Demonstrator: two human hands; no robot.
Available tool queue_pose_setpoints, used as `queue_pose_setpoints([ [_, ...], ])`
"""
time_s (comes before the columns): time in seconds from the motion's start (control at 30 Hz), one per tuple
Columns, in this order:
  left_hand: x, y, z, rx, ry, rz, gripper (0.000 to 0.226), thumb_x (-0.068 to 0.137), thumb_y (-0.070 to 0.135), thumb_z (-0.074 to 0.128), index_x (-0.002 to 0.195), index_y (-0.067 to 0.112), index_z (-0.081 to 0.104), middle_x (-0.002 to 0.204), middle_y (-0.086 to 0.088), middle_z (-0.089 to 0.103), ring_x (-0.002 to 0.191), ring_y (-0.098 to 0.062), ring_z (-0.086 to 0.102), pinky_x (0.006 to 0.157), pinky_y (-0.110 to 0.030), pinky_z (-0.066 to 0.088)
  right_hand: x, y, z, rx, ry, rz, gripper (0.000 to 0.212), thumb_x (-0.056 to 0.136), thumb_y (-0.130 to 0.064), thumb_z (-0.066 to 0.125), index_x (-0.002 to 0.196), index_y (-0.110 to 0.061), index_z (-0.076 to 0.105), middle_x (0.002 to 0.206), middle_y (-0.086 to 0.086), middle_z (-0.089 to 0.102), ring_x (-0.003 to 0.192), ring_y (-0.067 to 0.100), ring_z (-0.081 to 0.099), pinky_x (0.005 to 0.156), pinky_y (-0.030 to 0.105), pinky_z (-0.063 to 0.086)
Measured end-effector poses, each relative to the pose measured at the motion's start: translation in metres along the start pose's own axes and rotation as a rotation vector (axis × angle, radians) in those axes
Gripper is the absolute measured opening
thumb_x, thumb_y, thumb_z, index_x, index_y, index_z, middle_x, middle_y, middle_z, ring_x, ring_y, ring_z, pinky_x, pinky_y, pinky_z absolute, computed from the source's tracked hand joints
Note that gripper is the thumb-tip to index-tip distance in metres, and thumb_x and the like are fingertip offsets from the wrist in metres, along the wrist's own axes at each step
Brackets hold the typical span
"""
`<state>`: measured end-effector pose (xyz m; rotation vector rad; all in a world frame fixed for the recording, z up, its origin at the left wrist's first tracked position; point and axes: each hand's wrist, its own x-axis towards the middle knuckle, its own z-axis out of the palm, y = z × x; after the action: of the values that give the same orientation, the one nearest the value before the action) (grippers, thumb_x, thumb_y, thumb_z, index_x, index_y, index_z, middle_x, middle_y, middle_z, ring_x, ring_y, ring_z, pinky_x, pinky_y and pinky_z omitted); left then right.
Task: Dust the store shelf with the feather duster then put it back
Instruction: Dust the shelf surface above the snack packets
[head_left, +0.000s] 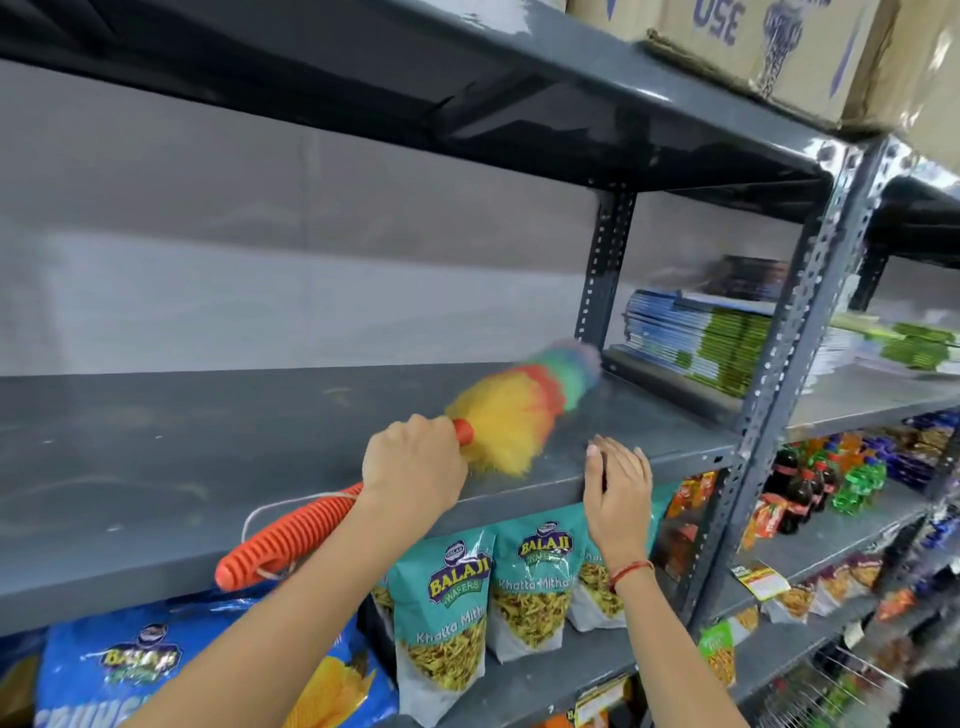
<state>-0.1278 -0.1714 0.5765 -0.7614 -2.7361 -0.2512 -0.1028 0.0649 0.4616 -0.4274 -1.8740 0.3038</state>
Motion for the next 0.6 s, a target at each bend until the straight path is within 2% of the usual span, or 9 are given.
queue_pose_setpoints([
  [0.2,0.007,0.004,0.01,-0.178,-0.144,-0.013,0.04,0.099,0.032,0.034,0.125,0.009,0.054,0.125,-0.017,0.057,0.114,-0.037,0.056,0.09,-0.041,0.044,-0.003,0.002,0.005,-0.008,0.037,-0.005,0.068,0.1,-0.043,0.019,0.098,0.003,0.069,0.102,0.016,0.071,0.1,0.03,0.064,0.101,0.037,0.034],
  [0.3,0.007,0.005,0.004,-0.119,-0.106,-0.06,0.036,0.099,0.028,0.036,0.123,0.009,0.055,0.124,-0.015,0.058,0.114,-0.035,0.057,0.087,-0.039,0.044,-0.002,0.004,0.006,-0.014,0.06,-0.003,0.062,0.101,-0.039,0.023,0.097,0.002,0.07,0.101,0.016,0.072,0.098,0.029,0.064,0.1,0.039,0.037],
  [0.4,0.003,0.004,0.0,-0.006,-0.031,-0.132,0.032,0.098,0.018,0.038,0.123,0.009,0.056,0.126,-0.012,0.059,0.116,-0.032,0.057,0.089,-0.037,0.045,-0.003,0.005,0.007,-0.01,0.087,-0.005,0.044,0.098,-0.025,0.034,0.096,0.002,0.07,0.099,0.016,0.072,0.097,0.03,0.064,0.099,0.039,0.038],
  [0.47,-0.001,-0.004,0.001,0.046,-0.025,-0.188,0.032,0.096,0.013,0.041,0.123,0.01,0.057,0.127,-0.011,0.06,0.118,-0.031,0.057,0.09,-0.035,0.046,-0.004,0.003,0.007,-0.004,0.096,-0.004,0.041,0.096,-0.021,0.036,0.095,0.002,0.069,0.098,0.017,0.072,0.095,0.031,0.064,0.098,0.04,0.038],
  [0.6,-0.024,-0.038,-0.006,0.029,-0.037,-0.328,0.036,0.097,0.021,0.04,0.128,0.011,0.055,0.132,-0.013,0.056,0.123,-0.033,0.053,0.096,-0.037,0.043,-0.005,0.001,0.004,-0.002,0.089,-0.012,0.04,0.096,-0.02,0.035,0.096,0.002,0.069,0.099,0.018,0.072,0.095,0.032,0.064,0.097,0.042,0.04],
])
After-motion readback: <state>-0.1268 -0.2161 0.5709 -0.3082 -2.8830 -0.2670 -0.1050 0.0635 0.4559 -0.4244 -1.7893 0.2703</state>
